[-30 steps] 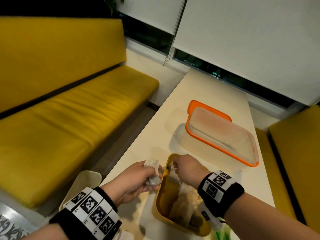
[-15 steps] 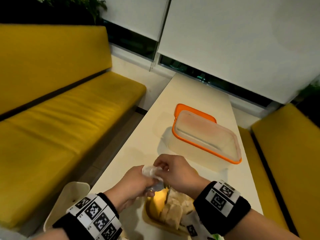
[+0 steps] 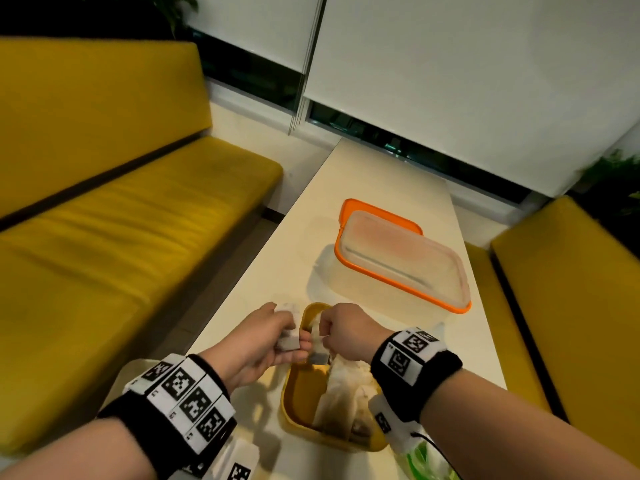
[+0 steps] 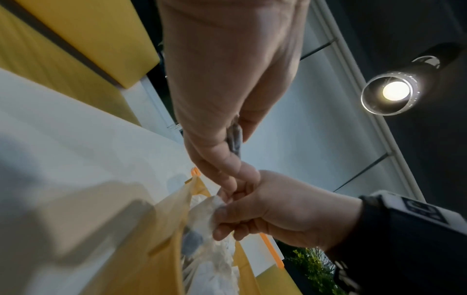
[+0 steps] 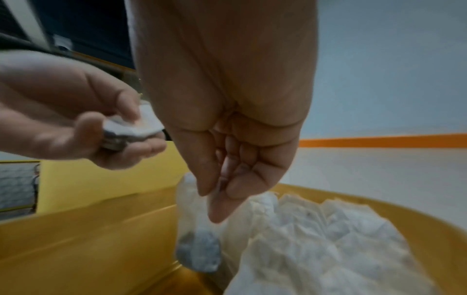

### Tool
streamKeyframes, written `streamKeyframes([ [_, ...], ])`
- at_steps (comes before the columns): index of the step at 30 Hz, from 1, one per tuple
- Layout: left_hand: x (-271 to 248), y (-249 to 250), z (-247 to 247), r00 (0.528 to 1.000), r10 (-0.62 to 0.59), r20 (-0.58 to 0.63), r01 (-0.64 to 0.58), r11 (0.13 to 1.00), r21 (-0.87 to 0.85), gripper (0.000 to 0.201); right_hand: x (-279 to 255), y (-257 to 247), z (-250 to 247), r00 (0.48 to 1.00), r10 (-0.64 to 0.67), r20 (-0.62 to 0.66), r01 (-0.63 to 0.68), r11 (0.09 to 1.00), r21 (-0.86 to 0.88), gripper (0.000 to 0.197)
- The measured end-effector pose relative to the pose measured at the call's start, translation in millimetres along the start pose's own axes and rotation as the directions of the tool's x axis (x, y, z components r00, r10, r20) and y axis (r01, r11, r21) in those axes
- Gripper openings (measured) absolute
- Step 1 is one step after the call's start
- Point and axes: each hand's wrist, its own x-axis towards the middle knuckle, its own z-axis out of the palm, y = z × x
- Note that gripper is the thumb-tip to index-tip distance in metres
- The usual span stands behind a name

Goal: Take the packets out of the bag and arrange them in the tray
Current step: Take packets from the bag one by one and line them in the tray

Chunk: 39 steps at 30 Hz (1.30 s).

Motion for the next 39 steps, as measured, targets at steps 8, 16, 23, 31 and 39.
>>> streamKeyframes([
  [8, -7, 3, -12, 1.0, 0.015, 0.005, -0.015, 1.0, 0.014, 0.016, 13, -8, 10, 0.995, 0.099, -0.006, -0.098, 0.976, -0.194, 0.018],
  [16, -4, 0, -11, 0.989, 0.113, -0.098, -0.092, 0.977, 0.194, 0.009, -2, -19, -12, 0.98, 0.045, -0.191, -0.048, 0.999, -0.012, 0.015],
  [23, 7, -7, 8, 0.989, 0.134, -0.062, -0.114, 0.959, 0.259, 0.01, -35, -30, -20, 0.96, -0.02, -0.279, 0.133, 0.909, 0.394, 0.009],
  [31, 11, -4, 21, 0.987, 0.138, -0.081, -0.11, 0.953, 0.283, 0.017, -34, 0, -24, 0.951, 0.003, -0.308, 0.101, 0.942, 0.32, 0.011],
  [39, 1, 13, 9, 0.923, 0.336, -0.185, -0.262, 0.905, 0.335, 0.018, -13, 2, -5, 0.997, -0.073, -0.011, 0.074, 0.99, 0.12, 0.01],
])
